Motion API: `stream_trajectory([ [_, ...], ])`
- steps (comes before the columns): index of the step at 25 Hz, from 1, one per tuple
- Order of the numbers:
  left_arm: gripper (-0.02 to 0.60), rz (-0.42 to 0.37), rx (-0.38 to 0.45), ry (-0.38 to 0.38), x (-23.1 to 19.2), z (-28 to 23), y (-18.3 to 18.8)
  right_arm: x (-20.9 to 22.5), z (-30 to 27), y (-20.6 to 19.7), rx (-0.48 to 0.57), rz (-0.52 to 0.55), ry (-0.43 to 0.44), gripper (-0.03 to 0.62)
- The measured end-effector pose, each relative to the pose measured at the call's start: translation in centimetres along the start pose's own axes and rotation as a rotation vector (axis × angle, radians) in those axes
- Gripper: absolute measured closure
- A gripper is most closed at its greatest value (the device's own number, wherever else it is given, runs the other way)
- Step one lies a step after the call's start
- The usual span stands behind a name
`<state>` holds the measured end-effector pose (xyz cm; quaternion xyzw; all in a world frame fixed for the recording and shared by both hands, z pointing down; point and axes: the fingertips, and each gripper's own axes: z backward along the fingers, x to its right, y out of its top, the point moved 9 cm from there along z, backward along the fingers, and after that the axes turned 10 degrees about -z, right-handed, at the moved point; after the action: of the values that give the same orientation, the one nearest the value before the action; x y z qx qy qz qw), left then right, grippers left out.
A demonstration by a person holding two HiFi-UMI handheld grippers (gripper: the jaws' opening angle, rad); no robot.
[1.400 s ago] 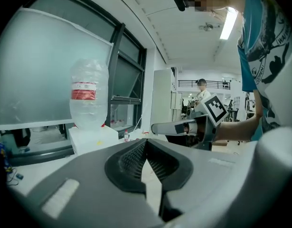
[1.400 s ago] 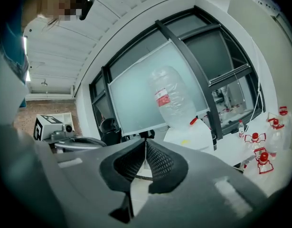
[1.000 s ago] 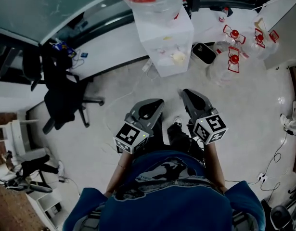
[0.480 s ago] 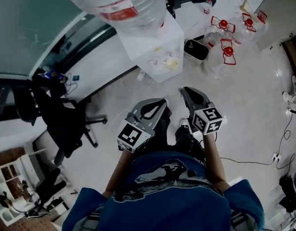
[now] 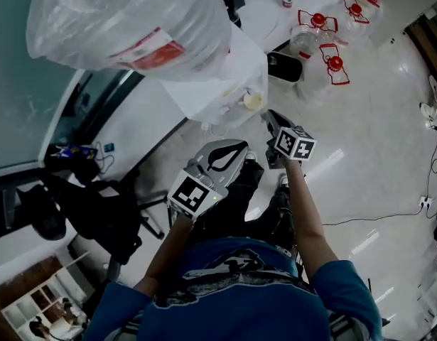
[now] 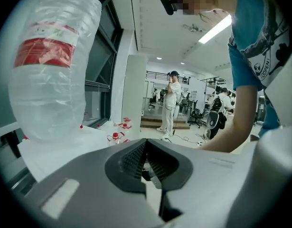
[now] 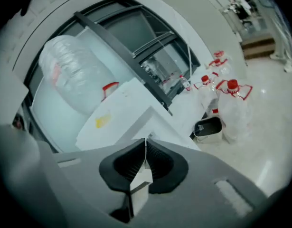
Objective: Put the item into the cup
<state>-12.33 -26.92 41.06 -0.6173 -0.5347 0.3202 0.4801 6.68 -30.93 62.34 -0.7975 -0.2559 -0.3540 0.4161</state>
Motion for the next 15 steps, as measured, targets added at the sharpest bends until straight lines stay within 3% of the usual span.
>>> stream_trajectory([
  [4,0.581,-0.023,-0.004,-0.074,-1.0,-1.3,-0.5,4.3,-4.5,-0.8,0.059,-0.232,-0.073,0.585],
  [7,0.581,-0.029,-0.031,-0.096,-1.4,-1.6,-1.2,6.3,-7.1,-1.6,0.080,-0.342,-0.107,0.585],
  [15,0.581,0.033,-0.085,-0.073,-3.0,-1.4,-2.9,7.7,-12.6,-2.3,0.054,-0.365,-0.138,0.585],
])
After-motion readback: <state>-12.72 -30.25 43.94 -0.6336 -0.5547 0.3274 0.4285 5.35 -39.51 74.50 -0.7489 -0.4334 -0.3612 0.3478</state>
